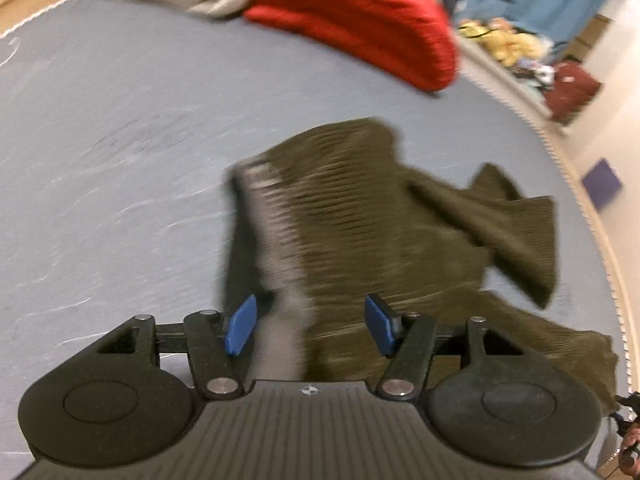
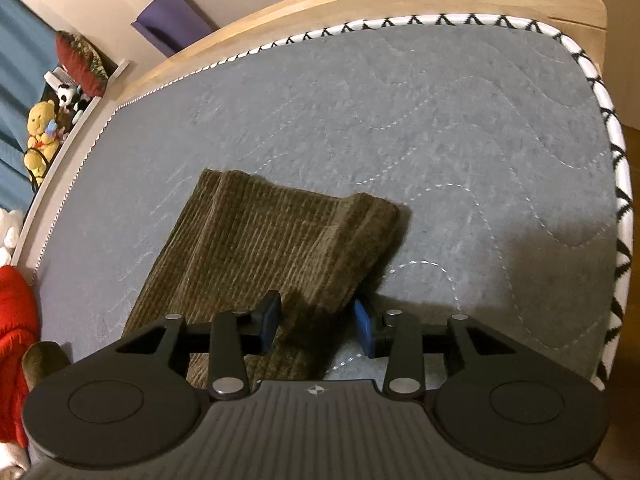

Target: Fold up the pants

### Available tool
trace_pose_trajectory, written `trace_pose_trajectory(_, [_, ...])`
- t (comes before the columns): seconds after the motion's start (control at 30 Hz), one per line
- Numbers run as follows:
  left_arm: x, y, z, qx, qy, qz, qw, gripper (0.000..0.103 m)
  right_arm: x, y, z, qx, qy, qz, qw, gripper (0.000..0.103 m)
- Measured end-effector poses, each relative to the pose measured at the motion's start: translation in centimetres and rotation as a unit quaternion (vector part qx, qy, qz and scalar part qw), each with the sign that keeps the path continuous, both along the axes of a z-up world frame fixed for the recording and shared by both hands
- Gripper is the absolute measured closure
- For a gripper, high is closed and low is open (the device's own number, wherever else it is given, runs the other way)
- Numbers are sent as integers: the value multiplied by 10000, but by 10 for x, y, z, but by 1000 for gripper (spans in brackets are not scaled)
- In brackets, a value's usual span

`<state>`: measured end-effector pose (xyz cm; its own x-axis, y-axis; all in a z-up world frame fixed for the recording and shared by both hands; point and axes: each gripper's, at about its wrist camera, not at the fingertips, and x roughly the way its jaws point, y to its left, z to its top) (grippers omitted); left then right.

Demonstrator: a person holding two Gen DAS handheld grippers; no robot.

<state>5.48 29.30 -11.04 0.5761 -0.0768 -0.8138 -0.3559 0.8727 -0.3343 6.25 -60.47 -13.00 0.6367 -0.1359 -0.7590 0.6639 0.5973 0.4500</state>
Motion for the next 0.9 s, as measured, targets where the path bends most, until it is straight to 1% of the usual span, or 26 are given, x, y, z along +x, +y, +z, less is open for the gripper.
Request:
trace_pose_trajectory(0.07, [-7,16,-18,-112,185,62,9997,37,6,2,-1,-73,14,3,10000,61])
trace_pose_trajectory(0.13, [-6,25,-35,-360,538,35,9979,36,10,3,0,-117,27,0,9999,60])
trace_pose_trajectory(0.2, [-6,28,-42,-545,508,-18,9972,27,10,3,1,-119,24,-32,9999,61])
trace_pose_trajectory(0.23, [-4,26,-46,-557,579,-127,9967,25,11,2,0,-111,25,-63,9999,63])
trace_pose_trajectory(0.37, [2,12,-62,-443,939,-522,9932,25,9,1,-1,-142,38,-108,9998,68])
trace_pose_trajectory(0.4, [3,9,-65,-410,980,-582,9926,25,8,2,-1,-175,66,-116,9998,75])
trace_pose_trajectory(0.43, [3,6,-67,-335,1011,-659,9921,26,7,2,-1,-202,89,-115,9997,80])
trace_pose_trajectory(0.47, [2,2,-69,-253,1017,-697,9921,28,5,1,-2,-180,64,-94,9998,82])
trace_pose_trajectory(0.5, [1,0,-69,-132,1013,-756,9919,31,3,0,-1,-168,42,-86,9998,87])
trace_pose_trajectory(0.53, [-2,-4,-68,8,965,-885,9914,44,1,-2,-1,-157,13,-65,9999,89])
trace_pose_trajectory(0.57, [-2,-9,-66,65,916,-1001,9907,59,0,-2,0,-151,-25,-37,9999,90])
trace_pose_trajectory(0.63, [-8,-12,-61,228,800,-1065,9908,73,-4,-1,7,-179,-145,32,9997,92])
trace_pose_trajectory(0.7, [-14,-8,-49,212,596,-1074,9922,76,-9,0,17,-225,-327,97,9992,93])
trace_pose_trajectory(0.83, [-39,9,-12,-117,0,-822,9965,77,-28,-4,48,-179,-734,-41,9971,94])
trace_pose_trajectory(0.9, [-48,13,-3,-99,-31,-763,9970,77,-37,-3,57,-255,-595,-52,9979,94])
